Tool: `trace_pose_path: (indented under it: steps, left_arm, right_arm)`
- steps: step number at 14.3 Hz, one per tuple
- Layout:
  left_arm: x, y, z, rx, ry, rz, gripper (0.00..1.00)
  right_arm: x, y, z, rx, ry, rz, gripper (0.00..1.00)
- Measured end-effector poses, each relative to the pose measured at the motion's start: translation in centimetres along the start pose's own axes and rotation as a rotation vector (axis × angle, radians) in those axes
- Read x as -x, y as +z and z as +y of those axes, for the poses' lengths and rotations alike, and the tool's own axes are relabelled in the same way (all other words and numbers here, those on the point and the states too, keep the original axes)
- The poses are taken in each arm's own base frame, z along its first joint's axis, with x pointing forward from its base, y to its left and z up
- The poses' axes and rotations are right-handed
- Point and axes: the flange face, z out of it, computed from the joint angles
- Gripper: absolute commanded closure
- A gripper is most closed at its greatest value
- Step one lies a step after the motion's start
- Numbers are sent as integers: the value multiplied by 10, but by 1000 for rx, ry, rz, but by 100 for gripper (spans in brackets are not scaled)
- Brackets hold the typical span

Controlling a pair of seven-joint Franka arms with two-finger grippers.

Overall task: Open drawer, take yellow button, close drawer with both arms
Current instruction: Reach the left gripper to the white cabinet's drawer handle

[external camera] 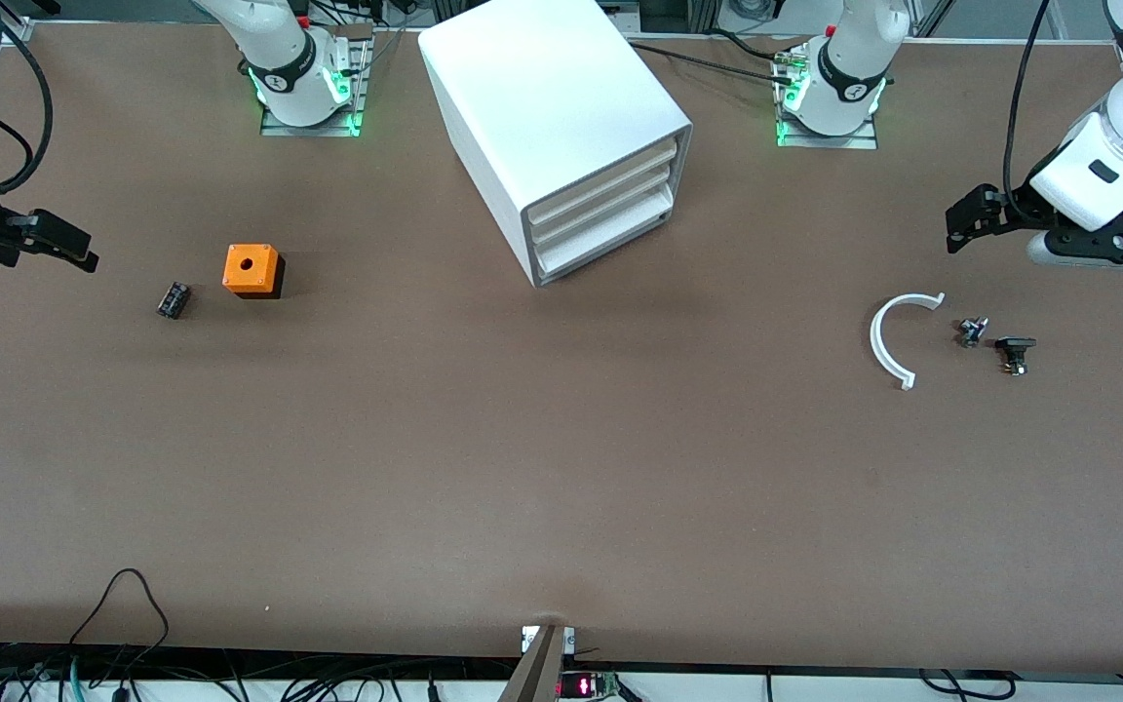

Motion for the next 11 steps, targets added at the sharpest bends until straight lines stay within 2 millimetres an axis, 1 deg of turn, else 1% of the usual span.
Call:
trace_pose_path:
  steps: [7, 8, 11]
  left_arm:
    - [1, 0, 2, 0, 4, -12, 0]
    - [-1, 3, 3, 0, 6, -20, 0]
    - [-9, 22, 7, 3, 14, -57, 0]
  right_arm:
    - [0, 0, 0, 0, 0, 0, 0]
    - [0, 0, 0, 0, 0, 0, 0]
    - [0, 0, 0, 0, 0, 0, 0]
